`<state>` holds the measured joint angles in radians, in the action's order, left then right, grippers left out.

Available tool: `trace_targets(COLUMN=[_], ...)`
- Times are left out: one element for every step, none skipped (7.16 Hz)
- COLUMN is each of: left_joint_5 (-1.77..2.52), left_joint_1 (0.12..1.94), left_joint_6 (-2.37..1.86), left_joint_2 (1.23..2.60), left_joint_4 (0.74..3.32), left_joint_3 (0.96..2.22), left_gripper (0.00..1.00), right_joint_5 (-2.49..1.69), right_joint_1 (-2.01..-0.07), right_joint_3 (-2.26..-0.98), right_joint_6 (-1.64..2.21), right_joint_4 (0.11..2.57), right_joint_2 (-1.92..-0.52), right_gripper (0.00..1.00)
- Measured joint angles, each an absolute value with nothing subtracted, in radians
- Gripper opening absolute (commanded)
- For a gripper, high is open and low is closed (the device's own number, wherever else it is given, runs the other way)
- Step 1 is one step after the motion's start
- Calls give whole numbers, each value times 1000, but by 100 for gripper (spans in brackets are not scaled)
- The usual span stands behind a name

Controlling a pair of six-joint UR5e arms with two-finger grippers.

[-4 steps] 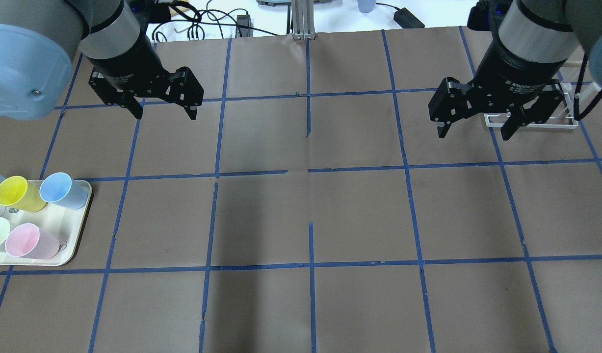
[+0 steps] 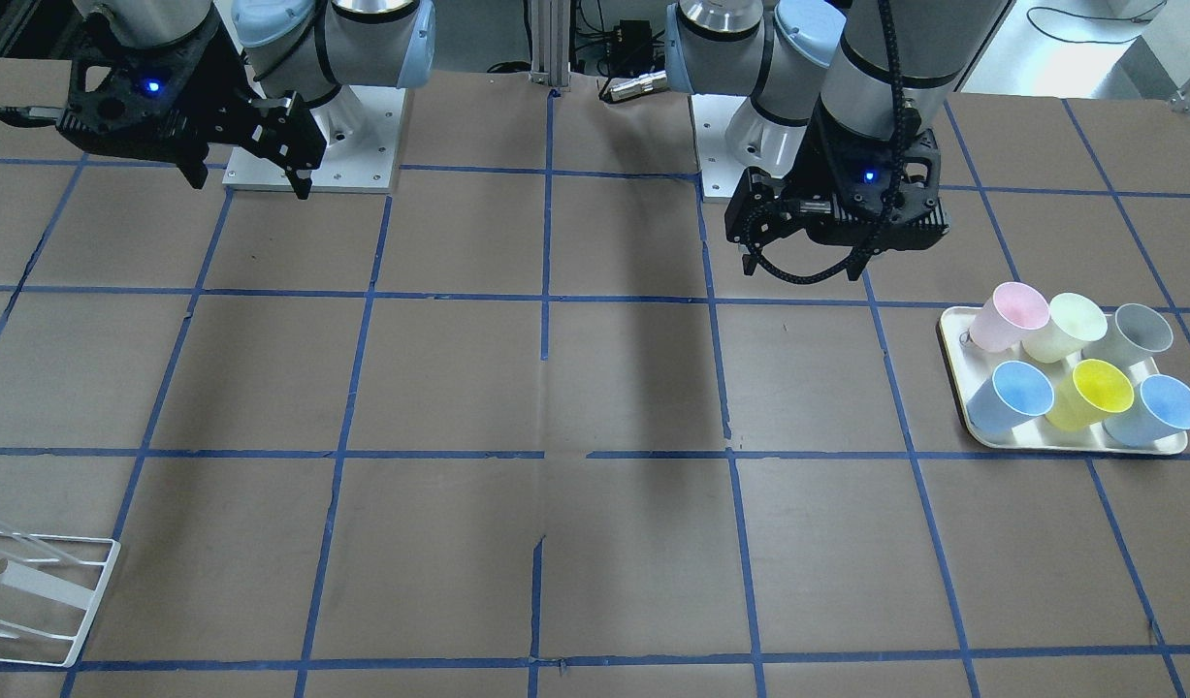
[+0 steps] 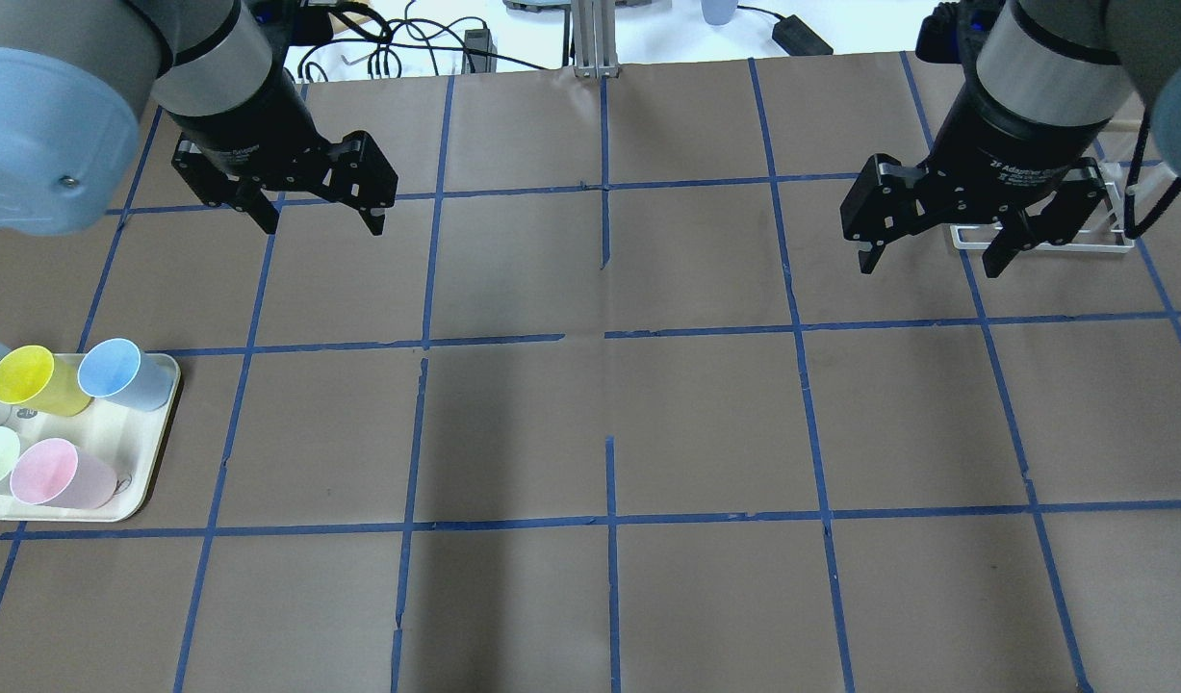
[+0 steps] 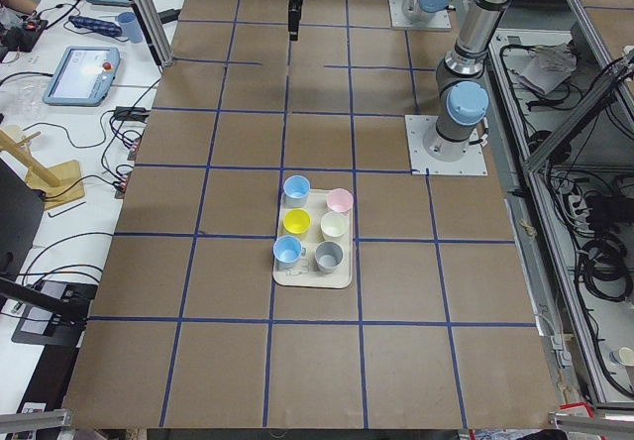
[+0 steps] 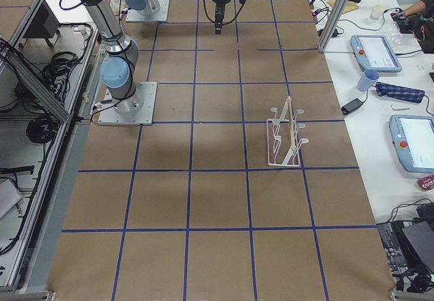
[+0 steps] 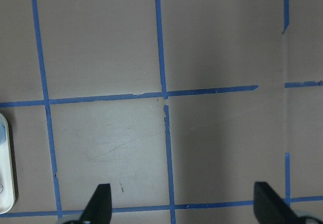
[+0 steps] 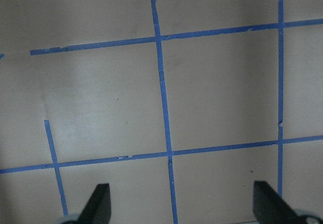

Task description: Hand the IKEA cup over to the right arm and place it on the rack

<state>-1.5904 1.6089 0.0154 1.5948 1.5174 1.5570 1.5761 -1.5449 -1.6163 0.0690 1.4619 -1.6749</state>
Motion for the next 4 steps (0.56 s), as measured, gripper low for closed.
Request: trace_targets(left_joint_5=[-1590, -1590, -1591, -1591], left_joint_1=[1607, 1605, 1595, 1571], left_joint_6=[15, 15, 26, 72], left_joint_2=[1595, 1595, 1594, 1591], left_joint_4=[1518, 1519, 1520, 1520], left_joint_3=[1557, 1559, 1562, 1569], left_gripper=[100, 100, 100, 100], right_joint_5=[1575, 1573, 1572, 1571], right_joint_1=[-1545, -1547, -1547, -1545], right_joint_3=[-1615, -1615, -1618, -1620], right_joint_6=[69, 69, 69, 69], right_joint_4=[1462, 1460, 1461, 1464], right_joint_2=[-1676, -1676, -1675, -1674], right_gripper=[100, 100, 100, 100])
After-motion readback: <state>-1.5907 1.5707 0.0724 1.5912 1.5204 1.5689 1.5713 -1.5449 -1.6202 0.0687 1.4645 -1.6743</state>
